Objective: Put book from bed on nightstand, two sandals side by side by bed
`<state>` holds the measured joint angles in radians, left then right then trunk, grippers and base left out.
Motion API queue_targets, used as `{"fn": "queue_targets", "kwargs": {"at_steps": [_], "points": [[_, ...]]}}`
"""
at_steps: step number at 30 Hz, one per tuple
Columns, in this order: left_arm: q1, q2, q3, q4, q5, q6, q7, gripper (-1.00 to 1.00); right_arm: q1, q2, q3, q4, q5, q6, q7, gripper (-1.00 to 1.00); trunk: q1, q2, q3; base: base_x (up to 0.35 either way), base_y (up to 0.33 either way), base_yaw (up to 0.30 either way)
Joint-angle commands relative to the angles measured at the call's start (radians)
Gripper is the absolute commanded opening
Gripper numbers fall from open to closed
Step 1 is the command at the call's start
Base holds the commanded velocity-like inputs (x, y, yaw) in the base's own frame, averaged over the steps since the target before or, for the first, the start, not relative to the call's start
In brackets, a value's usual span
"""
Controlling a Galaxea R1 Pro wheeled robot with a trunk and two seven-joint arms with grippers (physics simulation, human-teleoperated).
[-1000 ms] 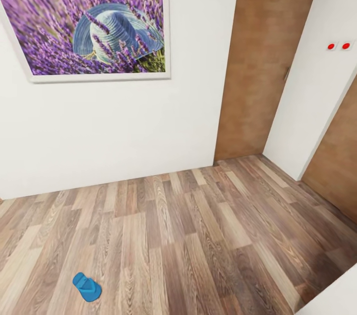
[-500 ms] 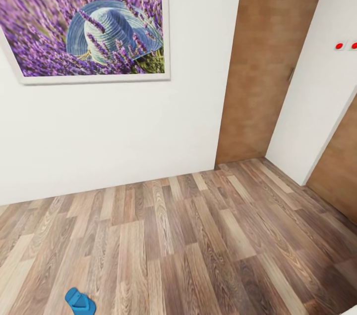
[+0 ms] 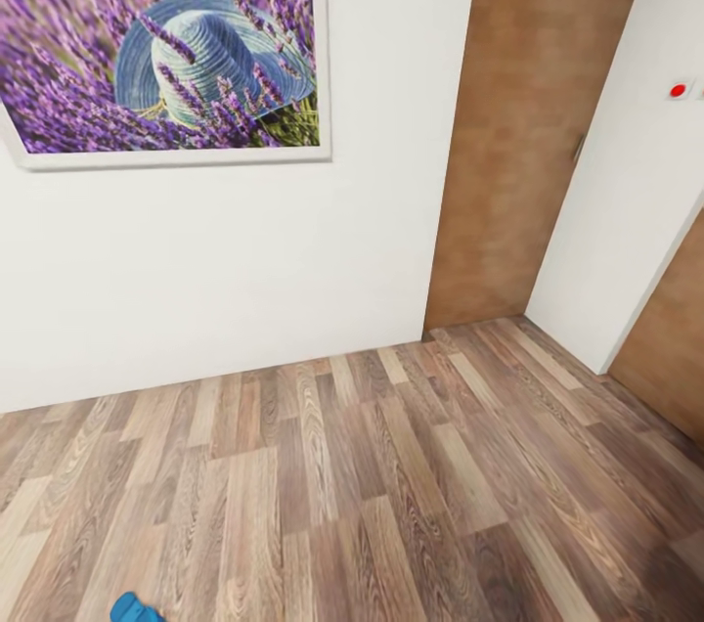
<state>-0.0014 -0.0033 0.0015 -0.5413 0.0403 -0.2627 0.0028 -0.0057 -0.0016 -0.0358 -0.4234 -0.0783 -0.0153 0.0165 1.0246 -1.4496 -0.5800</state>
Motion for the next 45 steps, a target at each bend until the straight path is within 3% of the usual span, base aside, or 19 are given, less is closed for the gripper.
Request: {"fn": "queue_targets", "kwargs": {"at_steps": [1,14,45], "points": [[0.0,0.0,0.0,0.0,0.004,-0.002,0.0,1.0,0.0,0.0,-0.001,0.0,-0.008,-0.002,0.002,1.0,0.0,0.0,-0.001,0.268,-0.022,0.0],[0.0,0.0,0.0,0.0,0.004,-0.003,0.0,1.0,0.0,0.0,-0.001,0.0,-0.008,-0.002,0.002,1.0,0.0,0.0,-0.001,0.266,-0.004,0.018],[0.0,0.0,0.0,0.0,0.004,-0.003,0.0,1.0,0.0,0.0,-0.001,0.0,-0.008,-0.002,0.002,1.0,0.0,0.0,-0.001,0.082,0.0,0.273]]}}
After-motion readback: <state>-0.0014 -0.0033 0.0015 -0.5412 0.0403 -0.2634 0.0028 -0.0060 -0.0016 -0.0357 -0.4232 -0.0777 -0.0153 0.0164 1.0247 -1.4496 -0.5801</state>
